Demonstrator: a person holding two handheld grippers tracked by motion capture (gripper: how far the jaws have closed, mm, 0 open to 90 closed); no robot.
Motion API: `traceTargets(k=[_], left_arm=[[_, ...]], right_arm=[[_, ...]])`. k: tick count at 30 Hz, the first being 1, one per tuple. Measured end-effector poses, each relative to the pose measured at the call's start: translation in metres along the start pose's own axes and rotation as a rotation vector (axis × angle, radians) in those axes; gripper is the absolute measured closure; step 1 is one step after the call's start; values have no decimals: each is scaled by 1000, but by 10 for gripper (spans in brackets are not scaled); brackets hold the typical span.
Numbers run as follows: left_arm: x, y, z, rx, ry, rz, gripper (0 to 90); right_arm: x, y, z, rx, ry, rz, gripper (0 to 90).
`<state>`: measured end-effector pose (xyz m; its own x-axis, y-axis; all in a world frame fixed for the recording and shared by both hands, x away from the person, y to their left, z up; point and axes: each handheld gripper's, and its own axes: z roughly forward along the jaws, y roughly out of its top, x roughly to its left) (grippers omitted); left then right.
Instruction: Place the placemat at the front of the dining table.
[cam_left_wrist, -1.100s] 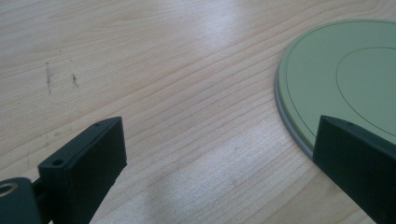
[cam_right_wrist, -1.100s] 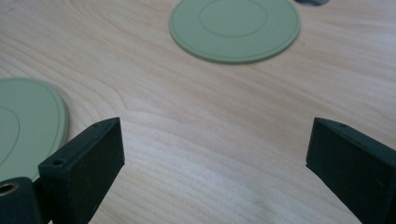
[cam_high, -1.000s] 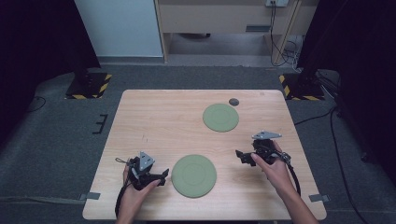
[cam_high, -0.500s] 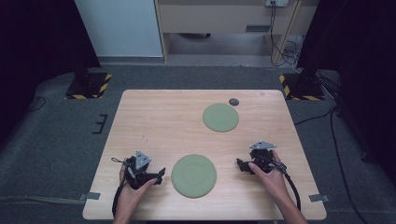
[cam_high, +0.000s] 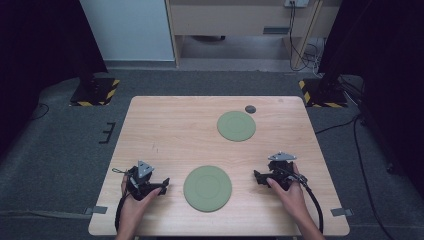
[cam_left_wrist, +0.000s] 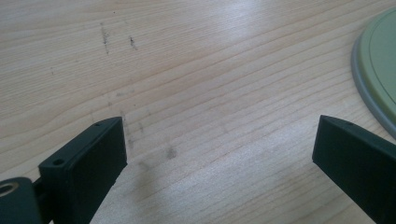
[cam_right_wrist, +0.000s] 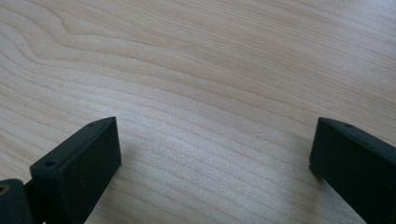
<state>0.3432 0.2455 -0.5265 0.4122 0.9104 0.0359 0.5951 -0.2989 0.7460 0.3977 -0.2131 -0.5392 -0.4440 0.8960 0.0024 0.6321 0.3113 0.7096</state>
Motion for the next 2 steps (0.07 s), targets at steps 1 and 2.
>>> traceTargets(k=[1,2], left_arm=[[1,0,0,1,0,-1,21],[1,-1,0,2,1,-2,21]], right_arm=[[0,0,0,1,-1,2,20],[0,0,0,1,-1,2,19]])
